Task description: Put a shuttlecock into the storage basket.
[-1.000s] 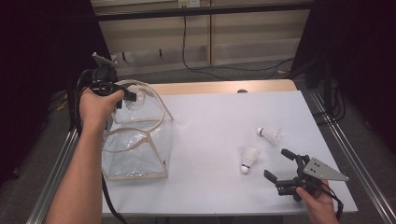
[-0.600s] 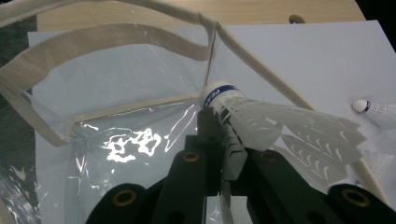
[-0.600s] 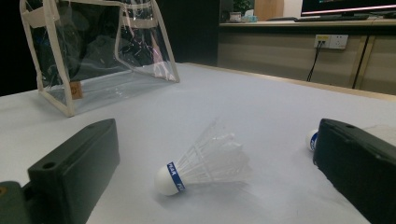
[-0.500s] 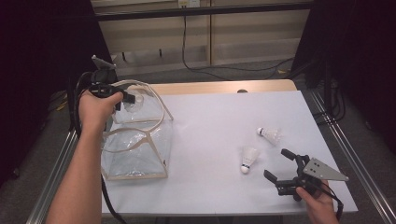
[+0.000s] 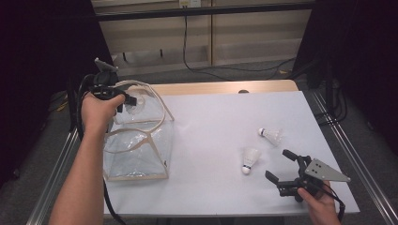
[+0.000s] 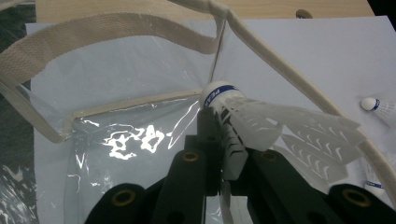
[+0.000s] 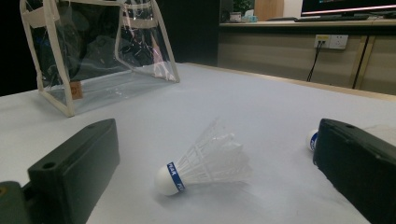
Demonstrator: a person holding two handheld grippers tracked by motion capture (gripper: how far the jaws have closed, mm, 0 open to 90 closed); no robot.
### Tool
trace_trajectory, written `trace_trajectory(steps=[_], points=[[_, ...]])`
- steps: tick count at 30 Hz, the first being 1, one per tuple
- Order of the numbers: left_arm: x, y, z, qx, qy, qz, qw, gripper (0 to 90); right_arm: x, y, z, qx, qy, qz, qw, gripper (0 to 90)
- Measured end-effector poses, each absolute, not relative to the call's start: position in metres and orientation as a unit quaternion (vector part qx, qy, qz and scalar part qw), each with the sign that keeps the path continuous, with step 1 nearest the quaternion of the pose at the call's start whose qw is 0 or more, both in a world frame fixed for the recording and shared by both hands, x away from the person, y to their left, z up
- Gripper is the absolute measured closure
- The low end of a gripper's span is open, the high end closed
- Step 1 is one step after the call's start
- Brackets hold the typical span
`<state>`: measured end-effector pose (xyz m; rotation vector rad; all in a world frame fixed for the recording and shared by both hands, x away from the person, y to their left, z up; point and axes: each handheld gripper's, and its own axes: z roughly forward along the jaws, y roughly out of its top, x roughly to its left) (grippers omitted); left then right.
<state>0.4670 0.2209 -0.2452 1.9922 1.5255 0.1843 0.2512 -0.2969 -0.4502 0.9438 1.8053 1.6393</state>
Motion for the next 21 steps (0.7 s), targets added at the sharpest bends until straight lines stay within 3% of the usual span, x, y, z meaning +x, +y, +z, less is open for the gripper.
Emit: trace_trajectory(steps=[21], points=[[0.469, 0.222, -0.257, 0.752, 0.583, 0.062, 0.302, 87.0, 0.251, -0.297, -0.45, 0.35, 0.666, 0.605, 0.259, 0.3]])
